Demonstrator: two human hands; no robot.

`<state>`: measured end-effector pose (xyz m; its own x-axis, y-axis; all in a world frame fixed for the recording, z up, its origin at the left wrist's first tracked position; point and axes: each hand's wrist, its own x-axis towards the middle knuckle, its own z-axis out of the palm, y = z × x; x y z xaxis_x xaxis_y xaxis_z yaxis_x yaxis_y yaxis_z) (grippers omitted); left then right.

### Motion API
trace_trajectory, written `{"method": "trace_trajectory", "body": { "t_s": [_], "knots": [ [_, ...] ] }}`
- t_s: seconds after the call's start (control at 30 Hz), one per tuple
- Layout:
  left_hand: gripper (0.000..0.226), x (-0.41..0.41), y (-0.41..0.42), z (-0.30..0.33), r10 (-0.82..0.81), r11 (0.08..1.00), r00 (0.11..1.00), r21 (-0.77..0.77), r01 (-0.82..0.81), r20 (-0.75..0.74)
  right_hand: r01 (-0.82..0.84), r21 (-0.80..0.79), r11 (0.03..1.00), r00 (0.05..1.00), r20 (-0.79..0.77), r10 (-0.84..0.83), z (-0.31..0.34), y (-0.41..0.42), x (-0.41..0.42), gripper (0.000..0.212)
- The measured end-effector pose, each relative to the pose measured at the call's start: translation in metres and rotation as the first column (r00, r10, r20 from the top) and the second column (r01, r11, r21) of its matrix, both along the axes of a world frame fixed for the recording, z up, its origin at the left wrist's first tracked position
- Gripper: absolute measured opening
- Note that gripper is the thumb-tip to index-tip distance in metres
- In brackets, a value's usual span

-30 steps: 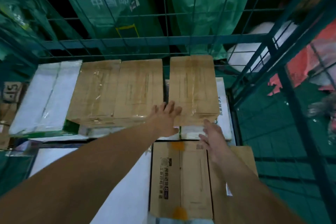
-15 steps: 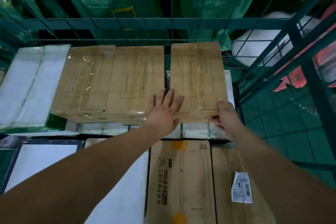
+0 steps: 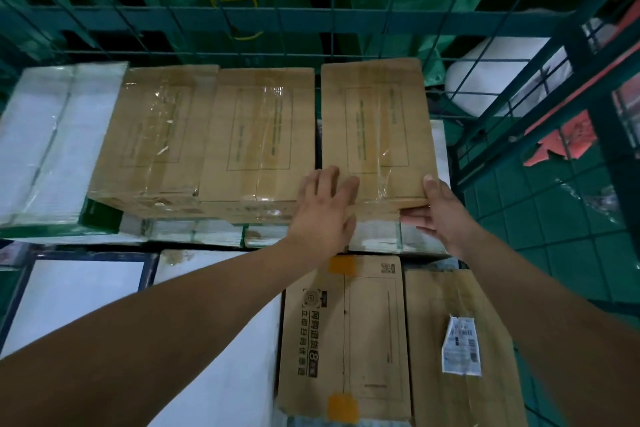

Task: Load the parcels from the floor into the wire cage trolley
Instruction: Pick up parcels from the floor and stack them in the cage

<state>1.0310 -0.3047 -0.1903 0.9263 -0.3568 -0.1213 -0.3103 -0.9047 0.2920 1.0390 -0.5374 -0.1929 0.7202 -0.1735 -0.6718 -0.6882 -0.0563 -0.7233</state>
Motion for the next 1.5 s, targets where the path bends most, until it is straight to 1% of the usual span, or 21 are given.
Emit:
{"method": "trace_trajectory", "body": {
  "t_s": [0.07,0.13,0.2,0.23,0.33,0.37,0.43,0.5,0.57,0.63,0.7,0.8,0.87,0.93,0.97,1.03,1.1,1.17,1.27,1.4,1.5],
  "knots": [
    [0.064,-0.003,-0.022,0.008,0.086,0.989,0.994,-0.114,-0.093,-0.066,0.030,0.010,0.999,0.999,-0.014,-0.030,-0.003,0.002,0.000,0.046],
    [0.065,-0.008,-0.038,0.015,0.185,0.958,0.969,-0.192,-0.215,-0.164,0.056,0.020,0.998,0.998,-0.029,-0.055,-0.006,0.003,-0.006,0.046],
    [0.065,-0.011,-0.039,0.019,0.210,0.948,0.953,-0.194,-0.253,-0.217,0.068,0.023,0.997,0.997,-0.031,-0.068,-0.008,0.005,-0.010,0.046],
    [0.063,-0.013,-0.033,0.018,0.193,0.960,0.962,-0.167,-0.226,-0.191,0.064,0.023,0.998,0.997,-0.036,-0.063,-0.008,0.008,-0.010,0.045],
    [0.062,-0.017,-0.017,0.013,0.068,0.994,0.998,-0.083,-0.068,0.005,0.058,0.004,0.998,0.997,-0.045,-0.058,-0.008,0.014,-0.004,0.046],
    [0.063,-0.017,-0.012,0.013,0.036,0.998,0.999,-0.060,-0.035,0.028,0.056,-0.005,0.998,0.997,-0.052,-0.057,-0.008,0.015,-0.002,0.046],
    [0.068,-0.015,-0.005,0.014,-0.015,0.999,0.999,0.039,0.016,-0.035,0.052,-0.015,0.999,0.997,-0.062,-0.053,-0.009,0.016,0.000,0.047],
    [0.079,-0.012,0.001,0.015,-0.056,0.986,0.994,0.153,0.070,-0.096,0.065,-0.035,0.997,0.995,-0.068,-0.068,-0.008,0.017,0.000,0.047],
    [0.086,-0.010,0.004,0.013,-0.078,0.976,0.990,0.192,0.099,-0.115,0.096,-0.046,0.994,0.990,-0.095,-0.100,-0.007,0.021,0.001,0.048],
    [0.087,-0.007,0.001,0.016,-0.080,0.982,0.985,0.157,0.105,-0.153,0.147,-0.033,0.989,0.979,-0.140,-0.150,-0.004,0.025,0.004,0.050],
    [0.083,-0.004,-0.001,0.021,-0.064,0.991,0.973,0.103,0.089,-0.224,0.195,0.004,0.981,0.964,-0.186,-0.191,0.001,0.028,0.003,0.051],
    [0.077,-0.004,0.003,0.037,-0.019,1.000,0.948,-0.022,0.013,-0.318,0.229,0.078,0.970,0.953,-0.219,-0.207,0.014,0.041,-0.010,0.042],
    [0.077,-0.015,0.015,0.056,0.048,0.994,0.934,-0.075,-0.080,-0.353,0.199,0.073,0.977,0.954,-0.242,-0.176,0.030,0.059,-0.027,0.043],
    [0.076,-0.030,0.029,0.080,0.126,0.979,0.908,-0.101,-0.180,-0.399,0.102,0.030,0.994,0.962,-0.257,-0.091,0.049,0.079,-0.045,0.050],
    [0.075,-0.038,0.036,0.088,0.162,0.964,0.889,-0.125,-0.236,-0.429,0.046,0.018,0.999,0.963,-0.266,-0.039,0.060,0.088,-0.053,0.047],
    [0.071,-0.058,0.051,0.121,0.241,0.897,0.836,-0.215,-0.385,-0.493,-0.062,0.047,0.997,0.958,-0.278,0.073,0.096,0.108,-0.068,0.037],
    [0.067,-0.081,0.066,0.164,0.335,0.778,0.755,-0.287,-0.559,-0.563,-0.160,0.070,0.985,0.946,-0.274,0.173,0.144,0.130,-0.086,0.038],
    [0.064,-0.108,0.083,0.207,0.399,0.672,0.692,-0.322,-0.667,-0.601,-0.219,0.069,0.973,0.945,-0.233,0.229,0.193,0.152,-0.103,0.039],
    [0.061,-0.146,0.104,0.261,0.476,0.556,0.633,-0.348,-0.755,-0.610,-0.306,0.079,0.949,0.931,-0.184,0.316,0.253,0.185,-0.126,0.036],
    [0.055,-0.205,0.138,0.335,0.537,0.326,0.518,-0.403,-0.855,-0.666,-0.388,0.137,0.911,0.910,-0.103,0.403,0.325,0.237,-0.171,0.041],
    [0.055,-0.253,0.175,0.374,0.574,0.210,0.460,-0.421,-0.882,-0.678,-0.506,0.145,0.850,0.852,-0.068,0.519,0.371,0.279,-0.208,0.032]
  ]
}}
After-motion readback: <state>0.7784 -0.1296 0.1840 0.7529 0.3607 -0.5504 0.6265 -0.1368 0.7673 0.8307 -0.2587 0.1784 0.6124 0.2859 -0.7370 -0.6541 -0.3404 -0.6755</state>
